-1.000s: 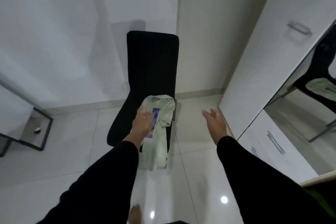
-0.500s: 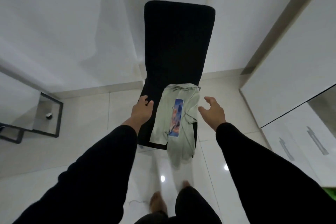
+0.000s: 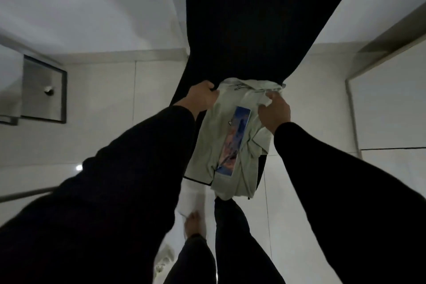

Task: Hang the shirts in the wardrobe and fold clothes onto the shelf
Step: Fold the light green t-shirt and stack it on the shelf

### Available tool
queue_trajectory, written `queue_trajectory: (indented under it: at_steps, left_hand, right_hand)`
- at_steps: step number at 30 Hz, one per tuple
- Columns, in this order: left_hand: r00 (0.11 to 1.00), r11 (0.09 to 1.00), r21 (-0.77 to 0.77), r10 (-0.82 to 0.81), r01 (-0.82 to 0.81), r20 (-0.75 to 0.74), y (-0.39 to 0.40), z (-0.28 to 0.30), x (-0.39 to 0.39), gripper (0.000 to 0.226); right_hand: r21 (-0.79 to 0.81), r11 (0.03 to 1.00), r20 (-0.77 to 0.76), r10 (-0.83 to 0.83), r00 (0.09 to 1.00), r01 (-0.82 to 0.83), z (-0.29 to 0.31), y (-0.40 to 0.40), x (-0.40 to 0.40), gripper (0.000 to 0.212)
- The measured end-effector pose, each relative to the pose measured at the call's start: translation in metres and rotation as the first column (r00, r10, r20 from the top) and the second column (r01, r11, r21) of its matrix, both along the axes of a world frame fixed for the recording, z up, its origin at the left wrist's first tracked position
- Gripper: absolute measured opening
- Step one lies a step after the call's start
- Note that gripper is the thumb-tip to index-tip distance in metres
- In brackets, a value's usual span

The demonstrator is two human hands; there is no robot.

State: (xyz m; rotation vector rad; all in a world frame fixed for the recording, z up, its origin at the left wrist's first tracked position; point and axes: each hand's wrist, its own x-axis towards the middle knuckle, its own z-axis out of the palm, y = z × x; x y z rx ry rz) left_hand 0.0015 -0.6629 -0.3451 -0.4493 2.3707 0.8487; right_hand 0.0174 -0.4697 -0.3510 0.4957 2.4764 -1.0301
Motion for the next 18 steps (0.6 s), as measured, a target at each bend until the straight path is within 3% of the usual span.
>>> queue_trajectory:
  at_steps: [6,12,15,18]
  left_hand:
    - [0.997,0.999,-0.036,-0.007,0.010,0.082,0.001,-0.070,-0.052,0.049]
    - [0.987,0.999,-0.050,0.023,-0.015,0.161,0.010,-0.129,-0.067,0.059]
    - [0.993,0.992,-0.118,0.062,-0.050,0.101,0.013,-0.146,-0.072,0.056]
    - [0.983,0.991,-0.056,0.126,-0.120,0.136,0.017,-0.153,-0.076,0.060]
  right_hand:
    - [0.134,0.988,0.012,0.075,0.997,-0.076,-0.062,-0.005,-0.065,0.056]
    - [0.336,0.906,0.017,0.266,0.964,-0.256,-0.118,-0.003,-0.089,0.068]
    - [0.395,0.880,0.036,0.273,0.961,-0.265,-0.136,-0.002,-0.097,0.063]
    - [0.466,0.824,0.130,0.295,0.947,-0.321,-0.146,-0.002,-0.102,0.050]
